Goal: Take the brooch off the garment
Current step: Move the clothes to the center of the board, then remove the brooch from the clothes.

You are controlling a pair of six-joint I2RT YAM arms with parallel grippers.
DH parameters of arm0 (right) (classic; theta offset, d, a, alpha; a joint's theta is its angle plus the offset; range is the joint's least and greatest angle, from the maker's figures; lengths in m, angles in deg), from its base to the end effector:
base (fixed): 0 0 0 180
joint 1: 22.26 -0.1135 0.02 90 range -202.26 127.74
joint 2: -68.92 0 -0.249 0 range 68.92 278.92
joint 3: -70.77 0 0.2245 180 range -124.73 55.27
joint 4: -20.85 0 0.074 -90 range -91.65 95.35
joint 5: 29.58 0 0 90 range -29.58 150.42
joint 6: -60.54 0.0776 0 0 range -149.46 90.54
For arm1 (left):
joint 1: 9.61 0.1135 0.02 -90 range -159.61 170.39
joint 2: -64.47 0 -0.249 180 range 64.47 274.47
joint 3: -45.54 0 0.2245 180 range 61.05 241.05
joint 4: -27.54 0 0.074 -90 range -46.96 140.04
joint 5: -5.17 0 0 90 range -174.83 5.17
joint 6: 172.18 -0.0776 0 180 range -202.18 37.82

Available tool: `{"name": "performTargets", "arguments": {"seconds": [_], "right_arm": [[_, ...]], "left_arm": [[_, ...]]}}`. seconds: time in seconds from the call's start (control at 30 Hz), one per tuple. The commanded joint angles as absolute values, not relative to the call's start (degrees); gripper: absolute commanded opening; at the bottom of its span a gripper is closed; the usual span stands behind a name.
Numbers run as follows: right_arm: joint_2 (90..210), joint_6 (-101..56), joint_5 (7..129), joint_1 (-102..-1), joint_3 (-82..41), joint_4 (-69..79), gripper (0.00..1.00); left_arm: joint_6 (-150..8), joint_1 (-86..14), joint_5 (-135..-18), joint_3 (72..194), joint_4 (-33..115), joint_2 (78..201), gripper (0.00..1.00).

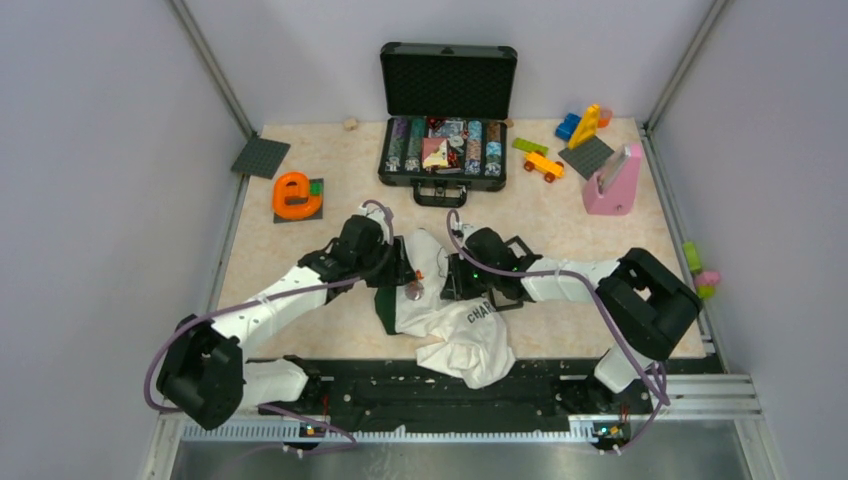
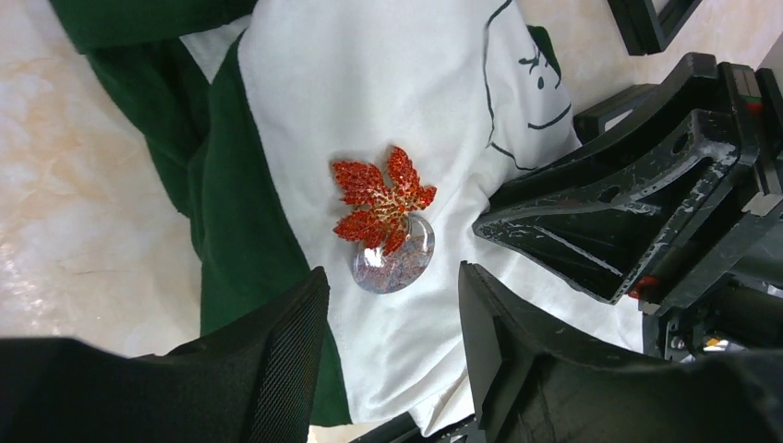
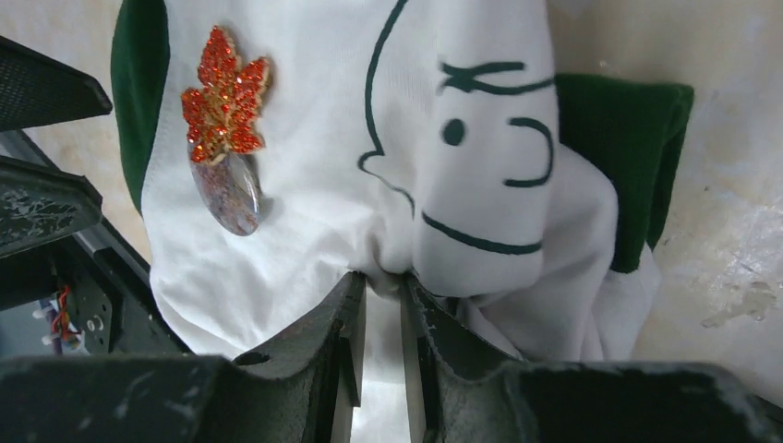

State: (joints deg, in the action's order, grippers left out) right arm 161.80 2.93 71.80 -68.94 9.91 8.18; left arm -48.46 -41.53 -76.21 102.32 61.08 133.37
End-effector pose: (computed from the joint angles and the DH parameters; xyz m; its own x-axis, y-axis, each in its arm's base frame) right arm 0.2150 0.2503 0.1376 -0.8410 -0.1264 -0.5260 -0.4251 0.7558 0.4980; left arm 0.2105 -0.1448 0.1909 -0.8445 -0.1206 -0.5218 0.1718 0.8619 -0.4772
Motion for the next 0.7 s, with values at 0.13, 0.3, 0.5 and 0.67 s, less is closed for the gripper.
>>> {"name": "performTargets", "arguments": {"seconds": [0.13, 0.3, 0.5, 0.67], "right_arm": [[157.76, 6.31, 76.34, -67.27, 13.05, 18.86, 0.23], [154.21, 6.9, 74.15, -66.86, 15.2, 20.41, 0.24], [150.5, 7.84, 71.84, -66.47, 18.59, 22.09, 0.25], [150.32, 8.09, 71.52, -66.41, 19.9, 22.04, 0.24]], "left_arm": [[-50.47, -43.23, -77.83, 107.65, 61.48, 138.08, 0.67], [-50.19, -45.44, -82.41, 110.57, 64.82, 140.65, 0.82], [-50.62, -46.0, -83.56, 113.15, 66.12, 145.21, 0.82], [-50.96, -46.13, -83.64, 115.03, 65.83, 148.98, 0.79]]}}
